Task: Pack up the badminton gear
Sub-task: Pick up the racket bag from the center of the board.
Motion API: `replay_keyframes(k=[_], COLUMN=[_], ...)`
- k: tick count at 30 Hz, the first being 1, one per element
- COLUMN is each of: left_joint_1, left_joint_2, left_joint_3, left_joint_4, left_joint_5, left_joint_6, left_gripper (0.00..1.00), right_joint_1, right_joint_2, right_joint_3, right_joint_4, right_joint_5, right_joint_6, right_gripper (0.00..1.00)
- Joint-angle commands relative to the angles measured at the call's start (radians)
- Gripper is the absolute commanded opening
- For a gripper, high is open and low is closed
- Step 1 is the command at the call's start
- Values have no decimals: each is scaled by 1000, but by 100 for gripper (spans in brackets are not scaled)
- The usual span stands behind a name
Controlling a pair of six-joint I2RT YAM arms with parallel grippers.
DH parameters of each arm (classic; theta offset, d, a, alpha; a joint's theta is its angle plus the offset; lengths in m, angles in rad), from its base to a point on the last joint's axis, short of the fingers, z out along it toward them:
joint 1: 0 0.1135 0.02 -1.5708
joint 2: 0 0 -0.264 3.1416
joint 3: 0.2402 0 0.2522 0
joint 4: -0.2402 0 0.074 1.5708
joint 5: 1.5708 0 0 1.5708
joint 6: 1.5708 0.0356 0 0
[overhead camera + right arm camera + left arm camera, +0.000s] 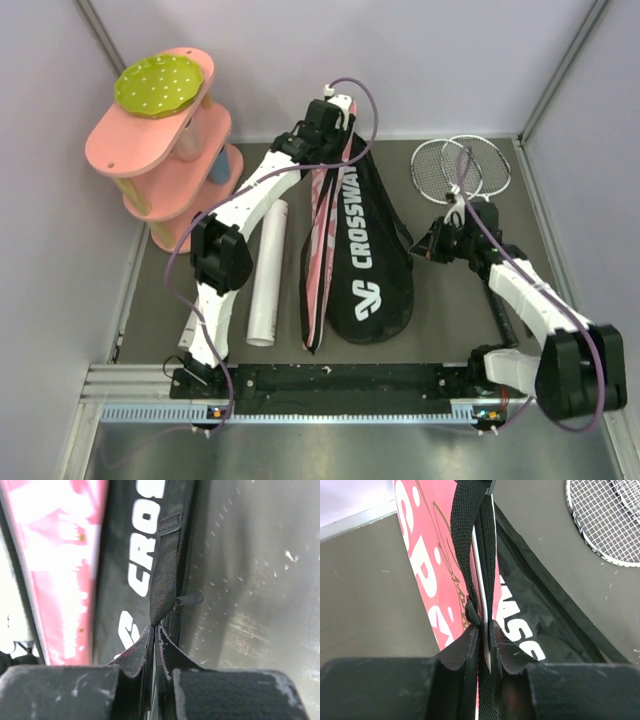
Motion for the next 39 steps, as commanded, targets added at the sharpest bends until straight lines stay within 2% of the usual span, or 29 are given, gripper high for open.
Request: replay_keyframes(k=[1, 3, 4, 6, 9, 10, 11, 13, 15, 16, 18, 22, 28, 33, 35, 37, 39], left_joint_1=[23, 28, 33, 33, 33, 33, 33, 28, 19, 2, -22, -96, -127, -153, -156, -155, -155], left_joint_2=[-69, -93, -107, -153, -272, -311, -352, -472, -576, -604, -662, -716, -819, -880, -909, -943, -1010], left_joint_3=[-25, -33, -42, -53, -141, -231, -282, -446, -545, -627, -683, -767, -789, -783, -789, -798, -795], left_joint_4=[-8, -11, -7, 2, 77, 169, 233, 400, 484, 524, 558, 619, 714, 754, 753, 692, 613], left_joint_5=[26, 72, 107, 255, 483, 538, 654, 738, 786, 786, 749, 756, 810, 852, 866, 829, 681], left_joint_6=[14, 7, 2, -21, -73, -93, -134, -177, -220, -223, -200, -194, -255, -311, -320, -277, -222], left_gripper=[22, 35, 37, 47, 52, 53, 53, 55, 56, 56, 58, 58, 55, 65, 65, 66, 65], right_joint_1=[-4, -4, -5, -4, 13, 45, 62, 93, 110, 113, 119, 119, 123, 145, 203, 255, 266], right_joint_2=[-188, -225, -242, -269, -276, -274, -276, -273, -285, -295, -332, -336, -303, -273, -253, -231, -178], right_joint_3=[104, 139, 157, 174, 193, 211, 223, 262, 289, 315, 346, 513, 766, 829, 837, 851, 842], right_joint_4=[-14, -45, -47, -41, 10, 24, 22, 21, 9, 6, 4, -36, -131, -122, -117, -117, -117], right_joint_5=[-39, -47, -45, -89, -143, -134, -124, -73, -16, 8, 94, 189, 265, 286, 344, 383, 412], right_joint_6=[55, 65, 72, 104, 177, 188, 191, 210, 240, 248, 260, 274, 245, 277, 259, 237, 225], right_gripper=[0, 0, 0, 0, 0, 0, 0, 0, 0, 0, 0, 0, 0, 0, 0, 0, 0])
